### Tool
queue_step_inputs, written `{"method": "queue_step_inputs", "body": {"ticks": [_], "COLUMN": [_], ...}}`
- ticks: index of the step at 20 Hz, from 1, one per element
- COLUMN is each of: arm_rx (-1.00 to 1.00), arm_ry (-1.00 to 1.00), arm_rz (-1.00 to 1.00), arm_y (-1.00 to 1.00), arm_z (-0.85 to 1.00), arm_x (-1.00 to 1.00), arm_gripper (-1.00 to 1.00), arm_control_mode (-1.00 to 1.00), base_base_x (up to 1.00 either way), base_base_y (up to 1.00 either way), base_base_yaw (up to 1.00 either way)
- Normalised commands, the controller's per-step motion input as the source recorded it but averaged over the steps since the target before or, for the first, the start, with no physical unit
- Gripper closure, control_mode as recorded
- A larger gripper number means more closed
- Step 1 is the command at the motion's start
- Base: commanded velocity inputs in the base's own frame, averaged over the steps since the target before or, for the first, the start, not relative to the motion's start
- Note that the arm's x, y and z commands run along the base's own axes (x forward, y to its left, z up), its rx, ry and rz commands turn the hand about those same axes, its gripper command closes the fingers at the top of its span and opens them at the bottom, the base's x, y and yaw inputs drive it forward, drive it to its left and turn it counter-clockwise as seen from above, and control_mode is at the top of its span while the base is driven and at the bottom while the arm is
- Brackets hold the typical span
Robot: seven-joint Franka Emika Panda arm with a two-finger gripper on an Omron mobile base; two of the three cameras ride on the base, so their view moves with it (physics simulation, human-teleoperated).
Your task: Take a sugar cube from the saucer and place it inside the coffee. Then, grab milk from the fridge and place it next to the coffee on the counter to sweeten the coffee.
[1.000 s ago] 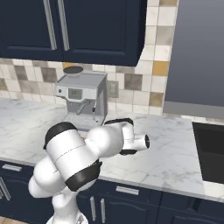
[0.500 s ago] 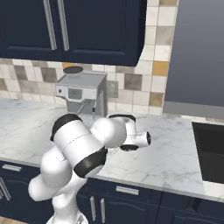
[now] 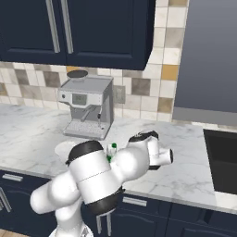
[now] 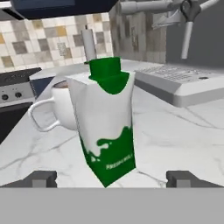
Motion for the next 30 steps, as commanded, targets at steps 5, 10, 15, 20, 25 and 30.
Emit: {"method": "queue_step_inputs", "body": {"ticks": [5, 10, 15, 20, 25, 30], "arm_rx": [-0.02, -0.27, -0.54, -0.69, -0.21, 0.0], "arm_ry": [-0.16, -0.61, -0.88, -0.99, -0.36, 0.0], "arm_rz": [-0.11, -0.04, 0.0, 0.02, 0.01, 0.03], "arm_y": [-0.04, 0.24, 0.67, 0.74, 0.24, -0.01], "arm_z": [0.15, 0.78, 0.49, 0.02, 0.03, 0.0], "arm_x": [-0.86, -1.0, -1.0, -0.93, -0.37, -0.01], "arm_gripper": [-1.0, -1.0, -1.0, -1.0, -1.0, -1.0], "arm_control_mode": [-1.0, -1.0, -1.0, -1.0, -1.0, -1.0], "base_base_x": [0.0, 0.0, 0.0, 0.0, 0.0, 0.0], "base_base_y": [0.0, 0.0, 0.0, 0.0, 0.0, 0.0], "base_base_yaw": [0.0, 0.0, 0.0, 0.0, 0.0, 0.0]}}
